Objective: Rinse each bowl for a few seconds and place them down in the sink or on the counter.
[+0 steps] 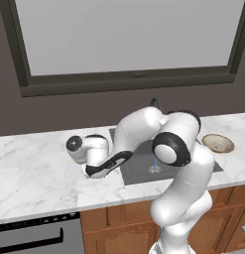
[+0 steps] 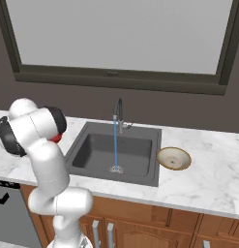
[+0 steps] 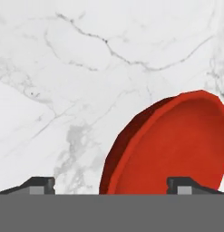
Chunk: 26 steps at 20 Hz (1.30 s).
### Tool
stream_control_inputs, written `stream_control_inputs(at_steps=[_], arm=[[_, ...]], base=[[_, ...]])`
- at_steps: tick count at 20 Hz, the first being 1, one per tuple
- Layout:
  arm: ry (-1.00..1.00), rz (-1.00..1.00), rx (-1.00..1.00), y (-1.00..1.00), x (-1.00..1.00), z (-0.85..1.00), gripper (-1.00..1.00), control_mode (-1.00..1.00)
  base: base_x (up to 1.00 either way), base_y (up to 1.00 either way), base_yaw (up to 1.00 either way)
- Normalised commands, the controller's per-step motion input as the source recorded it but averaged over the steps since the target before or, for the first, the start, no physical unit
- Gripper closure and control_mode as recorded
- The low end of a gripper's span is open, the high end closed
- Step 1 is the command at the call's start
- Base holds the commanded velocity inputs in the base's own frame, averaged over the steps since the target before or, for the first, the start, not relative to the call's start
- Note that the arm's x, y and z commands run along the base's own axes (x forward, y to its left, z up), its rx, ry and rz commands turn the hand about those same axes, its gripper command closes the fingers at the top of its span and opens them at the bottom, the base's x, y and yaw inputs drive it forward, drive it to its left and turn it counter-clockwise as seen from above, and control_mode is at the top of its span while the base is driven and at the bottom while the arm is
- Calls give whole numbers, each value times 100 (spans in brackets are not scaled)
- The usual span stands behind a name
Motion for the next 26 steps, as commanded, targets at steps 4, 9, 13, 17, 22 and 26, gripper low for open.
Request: stream_control_inputs(at_steps=[4,9,13,17,22,26], arm=[[-6,0,0,-1,-29,60,-100,-100],[-2,0,6,-19,-58,92,-100,-100],[-1,0,19,-40,-96,98,-100,-100],[-2,0,19,-70,-100,91,-100,-100],[-4,1,15,-77,-100,89,-100,-100],[-4,4,14,-79,-100,85,-100,-100]], base=[[0,0,0],[0,0,0],[0,0,0],[0,0,0],[0,0,0],[0,0,0]])
